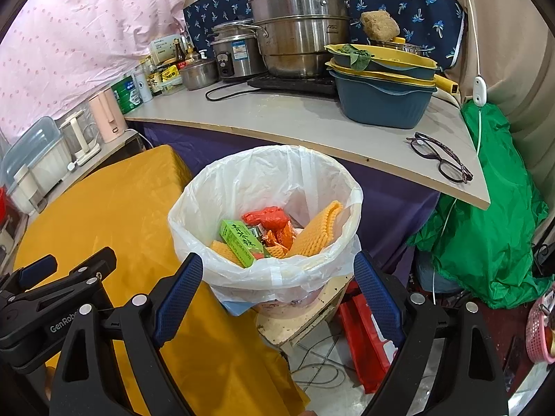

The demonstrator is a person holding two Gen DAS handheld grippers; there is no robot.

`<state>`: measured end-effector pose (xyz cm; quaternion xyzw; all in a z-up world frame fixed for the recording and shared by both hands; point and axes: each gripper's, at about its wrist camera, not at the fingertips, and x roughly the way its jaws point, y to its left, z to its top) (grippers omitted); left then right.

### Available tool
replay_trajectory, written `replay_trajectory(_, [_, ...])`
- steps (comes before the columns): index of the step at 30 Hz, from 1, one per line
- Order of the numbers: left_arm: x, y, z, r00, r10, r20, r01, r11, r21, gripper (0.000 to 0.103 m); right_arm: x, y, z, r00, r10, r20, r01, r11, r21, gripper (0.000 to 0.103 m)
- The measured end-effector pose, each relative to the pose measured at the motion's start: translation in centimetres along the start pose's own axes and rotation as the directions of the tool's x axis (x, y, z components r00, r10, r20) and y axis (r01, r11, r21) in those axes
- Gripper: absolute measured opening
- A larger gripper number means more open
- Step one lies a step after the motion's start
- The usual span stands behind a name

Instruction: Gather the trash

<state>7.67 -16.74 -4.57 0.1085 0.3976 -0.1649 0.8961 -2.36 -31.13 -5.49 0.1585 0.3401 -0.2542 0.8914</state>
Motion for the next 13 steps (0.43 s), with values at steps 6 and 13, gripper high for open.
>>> replay_trajectory(6, [0.22, 0.15, 0.0, 1.0, -0.003, -0.001, 0.003, 1.0, -0.003, 0.089, 0.14, 0.14, -0.01, 1.0, -0.001, -0.002, 0.001, 1.0, -0.002, 0.085])
replay_trajectory(13, [0.41, 0.64, -0.01, 1.0, -0.01, 0.002, 0.01, 1.0, -0.018, 0.089, 0.6, 0.7, 0.25, 1.0, 0.006, -0.006, -0.007, 1.0, -0.012, 0.085])
